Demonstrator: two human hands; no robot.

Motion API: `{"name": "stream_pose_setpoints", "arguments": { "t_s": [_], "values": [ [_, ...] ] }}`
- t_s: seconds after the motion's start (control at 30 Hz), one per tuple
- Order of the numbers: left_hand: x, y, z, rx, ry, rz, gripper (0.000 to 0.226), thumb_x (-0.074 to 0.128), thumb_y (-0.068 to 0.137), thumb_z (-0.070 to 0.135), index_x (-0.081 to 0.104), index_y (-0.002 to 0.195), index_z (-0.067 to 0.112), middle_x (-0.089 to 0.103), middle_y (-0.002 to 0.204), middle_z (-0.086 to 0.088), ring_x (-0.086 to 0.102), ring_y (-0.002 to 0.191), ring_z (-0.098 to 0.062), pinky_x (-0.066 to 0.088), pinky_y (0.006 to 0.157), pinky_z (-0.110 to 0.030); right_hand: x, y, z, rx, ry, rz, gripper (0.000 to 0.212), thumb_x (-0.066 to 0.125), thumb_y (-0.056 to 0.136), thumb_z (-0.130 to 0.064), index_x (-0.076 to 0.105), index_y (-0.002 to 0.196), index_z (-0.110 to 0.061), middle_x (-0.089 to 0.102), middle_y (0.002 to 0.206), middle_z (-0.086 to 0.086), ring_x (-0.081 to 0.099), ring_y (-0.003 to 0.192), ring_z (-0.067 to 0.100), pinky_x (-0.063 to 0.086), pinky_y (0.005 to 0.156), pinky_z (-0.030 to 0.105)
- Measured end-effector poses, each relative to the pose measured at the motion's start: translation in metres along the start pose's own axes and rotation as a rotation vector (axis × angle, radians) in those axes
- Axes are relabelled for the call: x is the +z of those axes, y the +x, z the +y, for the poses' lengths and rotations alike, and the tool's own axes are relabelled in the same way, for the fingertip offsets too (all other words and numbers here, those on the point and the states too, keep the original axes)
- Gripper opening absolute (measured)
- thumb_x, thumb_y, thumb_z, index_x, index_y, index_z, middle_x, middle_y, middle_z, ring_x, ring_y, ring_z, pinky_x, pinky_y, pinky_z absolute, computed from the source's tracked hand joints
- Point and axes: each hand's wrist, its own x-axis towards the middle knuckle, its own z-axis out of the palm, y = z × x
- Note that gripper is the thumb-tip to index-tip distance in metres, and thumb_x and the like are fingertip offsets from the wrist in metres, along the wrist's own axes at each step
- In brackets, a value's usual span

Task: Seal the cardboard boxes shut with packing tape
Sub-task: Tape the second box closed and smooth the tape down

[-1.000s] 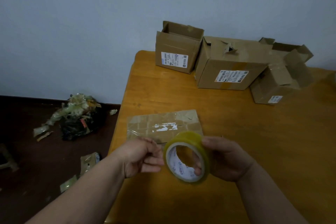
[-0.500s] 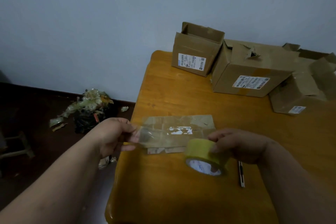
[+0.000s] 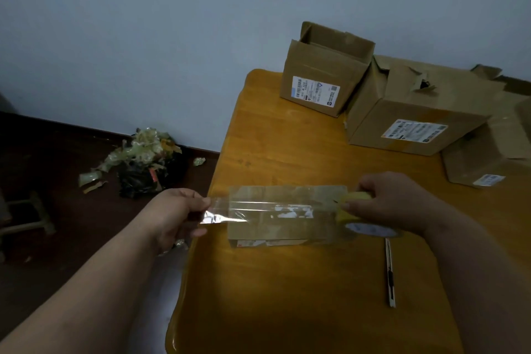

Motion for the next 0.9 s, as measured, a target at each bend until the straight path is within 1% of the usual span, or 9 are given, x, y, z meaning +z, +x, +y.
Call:
{"name": "stream_pose_setpoints", "arguments": {
  "t_s": [0.07,0.17,0.23,0.4,0.5,0.63,0.73,0.83,0.9],
  "values": [
    [0.003,0.007,-0.001,0.001,0.029,0.006,0.018,0.058,0.095,0.007,0.058,0.077,0.008,0.061,0.074,-0.012,0.059,0.067,-0.020,0.057,0.053,-0.029,0.001,0.003,0.002,0.033,-0.067,0.047,0.018,0.066,0.088,-0.043,0.058,0.079,-0.030,0.060,0.079,-0.003,0.056,0.071,0.010,0.041,0.056,0.026],
    [0.011,0.018,-0.004,-0.008,0.061,0.015,0.017,0.059,0.096,0.009,0.059,0.079,0.009,0.064,0.075,-0.009,0.060,0.072,-0.018,0.055,0.059,-0.032,0.002,0.007,0.006,0.044,-0.164,0.085,0.022,0.060,0.090,-0.050,0.058,0.083,-0.030,0.057,0.080,-0.006,0.053,0.073,0.009,0.040,0.058,0.029],
    [0.013,0.025,-0.007,-0.016,0.079,0.019,0.015,0.061,0.095,0.010,0.059,0.080,0.009,0.063,0.078,-0.009,0.059,0.075,-0.019,0.055,0.063,-0.035,0.001,0.010,0.006,0.056,-0.212,0.082,0.024,0.056,0.090,-0.054,0.056,0.086,-0.031,0.055,0.080,-0.009,0.052,0.074,0.009,0.039,0.058,0.029],
    [0.017,0.038,-0.016,-0.040,0.115,0.021,0.015,0.064,0.094,0.015,0.057,0.080,0.012,0.059,0.081,-0.009,0.056,0.077,-0.019,0.057,0.067,-0.038,-0.001,0.017,0.003,0.043,-0.261,0.068,0.026,0.054,0.091,-0.055,0.049,0.083,-0.032,0.048,0.075,-0.011,0.046,0.069,0.005,0.032,0.054,0.028],
    [0.016,0.042,-0.018,-0.054,0.085,0.002,0.016,0.064,0.094,0.015,0.057,0.080,0.013,0.061,0.082,-0.009,0.058,0.079,-0.018,0.057,0.068,-0.038,-0.002,0.018,0.003,0.036,-0.252,0.063,0.025,0.055,0.091,-0.055,0.051,0.087,-0.030,0.049,0.077,-0.011,0.047,0.070,0.006,0.032,0.054,0.027],
    [0.014,0.043,-0.022,-0.038,0.065,-0.033,0.017,0.063,0.095,0.019,0.059,0.080,0.014,0.063,0.081,-0.009,0.059,0.081,-0.019,0.057,0.063,-0.035,-0.002,0.019,0.003,0.039,-0.234,0.042,0.023,0.055,0.092,-0.053,0.052,0.089,-0.031,0.052,0.080,-0.009,0.049,0.073,0.007,0.034,0.056,0.027],
    [0.015,0.041,-0.029,-0.025,0.029,-0.058,0.018,0.063,0.094,0.023,0.061,0.081,0.012,0.063,0.078,-0.008,0.061,0.081,-0.019,0.058,0.069,-0.035,-0.002,0.020,0.002,0.041,-0.222,0.045,0.022,0.055,0.092,-0.052,0.053,0.090,-0.030,0.052,0.081,-0.009,0.049,0.073,0.006,0.034,0.056,0.026],
    [0.016,0.039,-0.038,-0.064,-0.061,-0.119,0.010,0.063,0.093,0.019,0.063,0.086,0.012,0.064,0.079,-0.007,0.063,0.084,-0.019,0.058,0.068,-0.033,0.000,0.021,0.002,0.041,-0.231,0.048,0.023,0.054,0.093,-0.051,0.055,0.095,-0.028,0.051,0.080,-0.009,0.048,0.072,0.006,0.033,0.056,0.026],
    [0.016,0.038,-0.042,-0.088,-0.117,-0.160,0.005,0.063,0.091,0.015,0.064,0.088,0.011,0.066,0.076,-0.005,0.065,0.083,-0.018,0.057,0.070,-0.035,0.000,0.022,0.003,0.037,-0.229,0.056,0.024,0.054,0.093,-0.052,0.056,0.097,-0.028,0.051,0.079,-0.011,0.048,0.071,0.005,0.033,0.055,0.026]
  ]
}}
